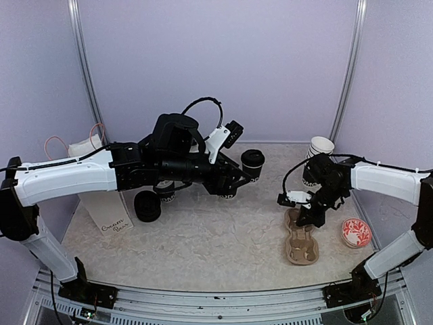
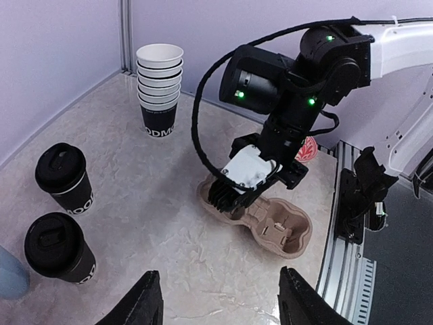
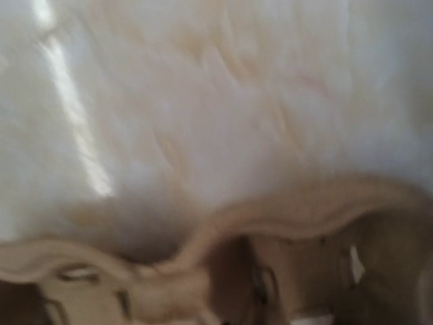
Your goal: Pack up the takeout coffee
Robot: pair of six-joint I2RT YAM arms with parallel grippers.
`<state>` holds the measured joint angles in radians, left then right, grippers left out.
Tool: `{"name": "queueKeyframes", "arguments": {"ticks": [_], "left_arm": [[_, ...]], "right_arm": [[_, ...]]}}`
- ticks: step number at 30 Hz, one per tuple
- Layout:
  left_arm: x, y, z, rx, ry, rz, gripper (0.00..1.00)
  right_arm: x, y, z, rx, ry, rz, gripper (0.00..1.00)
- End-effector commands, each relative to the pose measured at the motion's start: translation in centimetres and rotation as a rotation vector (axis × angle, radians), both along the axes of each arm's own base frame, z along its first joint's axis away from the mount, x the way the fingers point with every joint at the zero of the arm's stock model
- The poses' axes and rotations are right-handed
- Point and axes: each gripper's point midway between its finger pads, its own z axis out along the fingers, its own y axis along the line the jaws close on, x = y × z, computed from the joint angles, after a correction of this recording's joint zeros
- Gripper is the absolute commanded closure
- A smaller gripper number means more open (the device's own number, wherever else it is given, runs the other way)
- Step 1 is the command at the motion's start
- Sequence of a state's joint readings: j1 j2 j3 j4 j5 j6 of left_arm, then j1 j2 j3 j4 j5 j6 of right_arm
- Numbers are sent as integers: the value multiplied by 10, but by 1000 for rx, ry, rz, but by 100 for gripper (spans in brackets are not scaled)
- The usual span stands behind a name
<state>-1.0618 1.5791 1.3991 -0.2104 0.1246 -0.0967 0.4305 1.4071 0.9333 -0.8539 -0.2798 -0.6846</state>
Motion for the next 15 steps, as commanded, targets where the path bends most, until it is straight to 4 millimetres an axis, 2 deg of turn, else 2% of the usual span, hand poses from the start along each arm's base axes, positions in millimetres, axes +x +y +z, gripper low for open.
{"name": "queueKeyframes", "arguments": {"ticks": [1, 5, 8, 13, 15], "left_arm": [[-8, -14, 19, -60, -11, -46, 42], [-10, -14, 18, -61, -9, -47, 41], [-10, -12, 15, -57, -8, -41, 40], [-8, -9, 13, -56, -20, -28, 39], [-6, -7, 15, -54, -27, -16, 38]], "right_arm": [[26, -22, -25, -128, -77, -59, 100], [47, -28, -41, -189, -99, -103, 100], [67, -21, -43, -183, -134, -116, 100], [97, 19, -40, -76, -112, -89, 100], [98, 36, -41, -53, -92, -61, 100]]}}
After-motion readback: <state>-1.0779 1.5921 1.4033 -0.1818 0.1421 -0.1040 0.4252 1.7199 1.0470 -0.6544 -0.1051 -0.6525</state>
